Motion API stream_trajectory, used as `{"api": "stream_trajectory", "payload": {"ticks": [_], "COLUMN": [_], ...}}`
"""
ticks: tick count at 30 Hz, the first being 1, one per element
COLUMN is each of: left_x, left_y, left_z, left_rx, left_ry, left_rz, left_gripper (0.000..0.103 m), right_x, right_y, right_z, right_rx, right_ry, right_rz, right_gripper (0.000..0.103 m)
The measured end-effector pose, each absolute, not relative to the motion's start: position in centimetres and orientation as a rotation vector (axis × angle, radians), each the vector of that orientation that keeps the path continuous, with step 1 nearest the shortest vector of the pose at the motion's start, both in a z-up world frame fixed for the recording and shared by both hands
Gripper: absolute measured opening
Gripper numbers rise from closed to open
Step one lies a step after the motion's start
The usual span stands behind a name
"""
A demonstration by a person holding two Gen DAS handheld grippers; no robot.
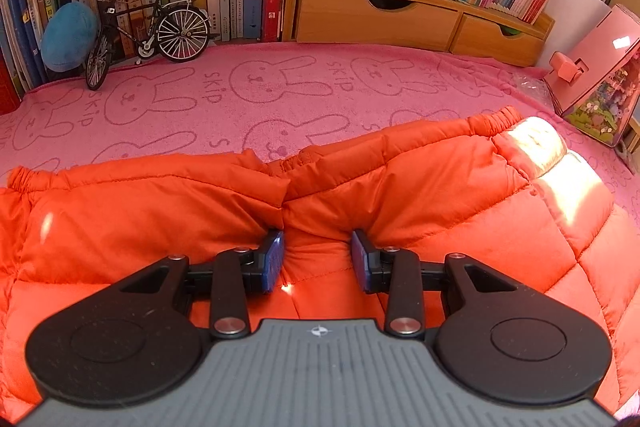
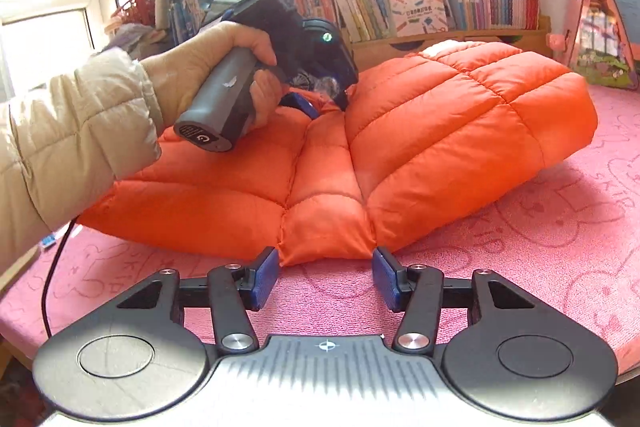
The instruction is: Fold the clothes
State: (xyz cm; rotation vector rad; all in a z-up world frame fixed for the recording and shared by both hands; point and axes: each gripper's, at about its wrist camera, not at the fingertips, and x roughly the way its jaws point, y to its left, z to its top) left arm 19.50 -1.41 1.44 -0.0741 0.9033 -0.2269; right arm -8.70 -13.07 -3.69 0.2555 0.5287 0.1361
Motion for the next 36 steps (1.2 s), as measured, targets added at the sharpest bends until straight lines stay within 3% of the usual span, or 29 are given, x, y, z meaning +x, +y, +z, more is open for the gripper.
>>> {"api": "stream_trajectory", "payload": {"ticks": [7, 11, 14, 24, 28, 30, 32, 36], "left_x": [11.0, 5.4, 3.4, 3.8, 3.8, 3.8, 3.9, 4.0], "left_y": [0.7, 0.6, -0.3, -0.9, -1.2, -1.0, -0.8, -0.4], "left_z": [5.2, 5.1, 4.2, 1.0, 0.5, 0.3, 0.2, 0.1], "left_rx": [-0.037, 0.002, 0.097, 0.249, 0.261, 0.245, 0.230, 0.202], "left_ry": [0.689, 0.595, 0.556, 0.583, 0.580, 0.585, 0.588, 0.589], "left_rz": [-0.262, -0.273, -0.260, -0.247, -0.249, -0.255, -0.264, -0.275], "left_gripper": [0.038, 0.038, 0.039, 0.043, 0.045, 0.045, 0.045, 0.046], "right_x": [-8.4, -6.6, -5.4, -0.4, 1.2, 1.9, 2.3, 1.8], "right_y": [-23.0, -27.2, -27.8, -28.8, -28.4, -28.1, -27.7, -25.0], "right_z": [-3.2, -4.6, -4.7, -4.7, -4.7, -4.9, -4.7, -1.5], "right_rx": [0.627, 0.839, 0.856, 0.960, 0.973, 0.981, 0.964, 0.693], "right_ry": [0.397, 0.403, 0.383, 0.339, 0.340, 0.349, 0.363, 0.310], "right_rz": [0.043, 0.020, 0.035, 0.047, 0.060, 0.087, 0.073, 0.057], "right_gripper": [0.083, 0.083, 0.090, 0.102, 0.102, 0.097, 0.076, 0.065]}}
